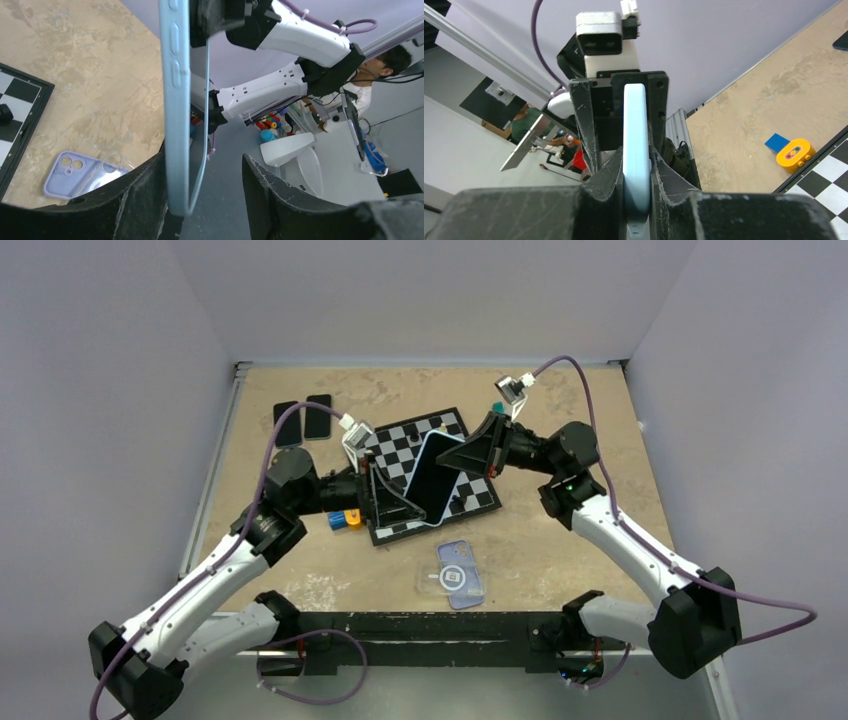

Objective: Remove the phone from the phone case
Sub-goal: Adjust the phone, then remove the phone case from the phone.

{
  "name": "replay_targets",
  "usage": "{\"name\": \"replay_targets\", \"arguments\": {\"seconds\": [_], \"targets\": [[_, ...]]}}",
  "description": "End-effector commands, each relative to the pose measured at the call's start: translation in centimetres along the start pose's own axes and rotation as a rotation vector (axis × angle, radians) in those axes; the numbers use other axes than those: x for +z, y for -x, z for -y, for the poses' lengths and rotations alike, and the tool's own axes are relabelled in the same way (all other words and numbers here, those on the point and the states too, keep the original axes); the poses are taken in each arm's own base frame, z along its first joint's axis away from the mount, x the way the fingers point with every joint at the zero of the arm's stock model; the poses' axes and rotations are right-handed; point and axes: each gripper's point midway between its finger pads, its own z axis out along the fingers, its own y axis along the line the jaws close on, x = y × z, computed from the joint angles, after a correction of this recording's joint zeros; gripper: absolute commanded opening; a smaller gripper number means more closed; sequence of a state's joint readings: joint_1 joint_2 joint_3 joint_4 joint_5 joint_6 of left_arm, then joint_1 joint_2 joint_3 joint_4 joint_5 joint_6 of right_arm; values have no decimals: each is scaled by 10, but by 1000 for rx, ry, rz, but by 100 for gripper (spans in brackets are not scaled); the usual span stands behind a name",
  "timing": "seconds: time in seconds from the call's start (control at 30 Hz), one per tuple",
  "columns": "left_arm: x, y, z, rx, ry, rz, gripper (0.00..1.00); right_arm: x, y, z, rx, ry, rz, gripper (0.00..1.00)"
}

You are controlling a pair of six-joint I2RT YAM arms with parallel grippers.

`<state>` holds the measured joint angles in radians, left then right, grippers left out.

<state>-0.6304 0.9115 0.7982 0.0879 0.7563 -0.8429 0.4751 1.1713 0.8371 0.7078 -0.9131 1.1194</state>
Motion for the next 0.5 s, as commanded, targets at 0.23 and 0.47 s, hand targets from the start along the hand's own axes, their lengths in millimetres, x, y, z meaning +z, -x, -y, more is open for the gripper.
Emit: {"name": "replay_targets", "arguments": {"seconds": [0.23,0.47], "targets": [[-27,-26,19,183,-39,-141,41,0,22,-54,-150,145,-52,0],[-18,-11,26,208,-83,-116,37,-1,20,-55,-169,139,-60,0]]}}
